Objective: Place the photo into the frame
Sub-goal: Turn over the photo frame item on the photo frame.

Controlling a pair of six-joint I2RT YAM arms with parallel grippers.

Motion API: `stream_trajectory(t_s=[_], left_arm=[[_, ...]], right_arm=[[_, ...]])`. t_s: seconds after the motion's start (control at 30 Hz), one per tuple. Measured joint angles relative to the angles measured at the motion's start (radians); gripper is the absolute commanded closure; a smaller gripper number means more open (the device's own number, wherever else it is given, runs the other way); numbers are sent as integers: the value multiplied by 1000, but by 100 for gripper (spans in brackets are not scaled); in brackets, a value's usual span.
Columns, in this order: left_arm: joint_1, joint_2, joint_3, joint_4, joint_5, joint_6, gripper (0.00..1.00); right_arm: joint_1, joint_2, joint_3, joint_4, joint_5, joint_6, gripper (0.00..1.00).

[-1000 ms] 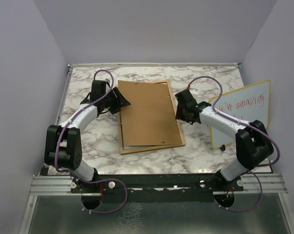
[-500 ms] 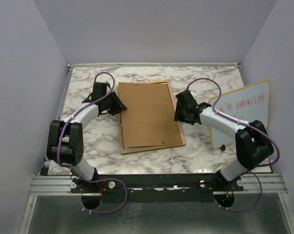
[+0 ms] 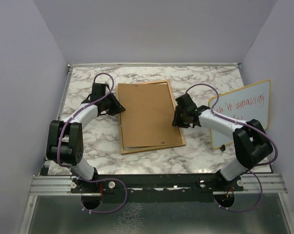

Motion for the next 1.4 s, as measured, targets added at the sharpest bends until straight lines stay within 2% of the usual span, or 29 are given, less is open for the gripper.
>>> stream_trajectory(t_s=[0.6,1.0,1.3,1.4], left_arm=[[7,0,-1,-3,0,12,90],[12,24,-2,-2,20,15,90],[13,25,-2,-3,21,18,90],[13,25,-3,-2,21,18,88]], right_arm=[[0,75,19,43,-6,-1,56],[-5,84,33,118,-112,-62,55],[-6,85,136,71,-6,-98,50],[-9,130,251,77,39,-101,46]])
